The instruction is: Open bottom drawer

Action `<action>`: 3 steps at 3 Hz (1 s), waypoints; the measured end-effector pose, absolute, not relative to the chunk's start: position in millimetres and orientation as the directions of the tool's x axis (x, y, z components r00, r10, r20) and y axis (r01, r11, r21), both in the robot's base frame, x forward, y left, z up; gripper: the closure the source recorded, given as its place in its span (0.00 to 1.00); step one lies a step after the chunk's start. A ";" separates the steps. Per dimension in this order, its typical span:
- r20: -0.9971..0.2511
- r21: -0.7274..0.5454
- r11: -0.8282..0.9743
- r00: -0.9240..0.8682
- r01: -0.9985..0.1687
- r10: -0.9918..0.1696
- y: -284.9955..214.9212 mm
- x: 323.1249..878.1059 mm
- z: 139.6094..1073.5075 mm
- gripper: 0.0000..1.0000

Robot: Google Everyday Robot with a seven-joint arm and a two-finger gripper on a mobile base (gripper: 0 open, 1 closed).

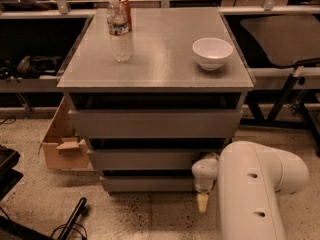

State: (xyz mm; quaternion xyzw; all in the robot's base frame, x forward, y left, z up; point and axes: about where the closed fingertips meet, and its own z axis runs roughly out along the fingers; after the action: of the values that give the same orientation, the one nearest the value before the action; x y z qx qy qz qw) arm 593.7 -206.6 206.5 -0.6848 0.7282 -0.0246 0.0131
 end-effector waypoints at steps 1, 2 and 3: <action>-0.001 -0.060 0.051 -0.052 -0.997 -0.999 -202.9 600.7 198.3 0.18; -0.011 -0.062 0.055 -0.054 -0.997 -0.998 -203.5 602.6 193.4 0.41; -0.011 -0.062 0.055 -0.055 -0.997 -0.998 -204.0 602.6 193.2 0.65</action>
Offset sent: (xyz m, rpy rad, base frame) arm 0.0155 0.0019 -0.0149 0.0371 -0.0199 0.0035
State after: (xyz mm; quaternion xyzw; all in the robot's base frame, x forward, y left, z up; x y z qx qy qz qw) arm 602.6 -204.0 193.2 -0.6870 0.7260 -0.0187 0.0256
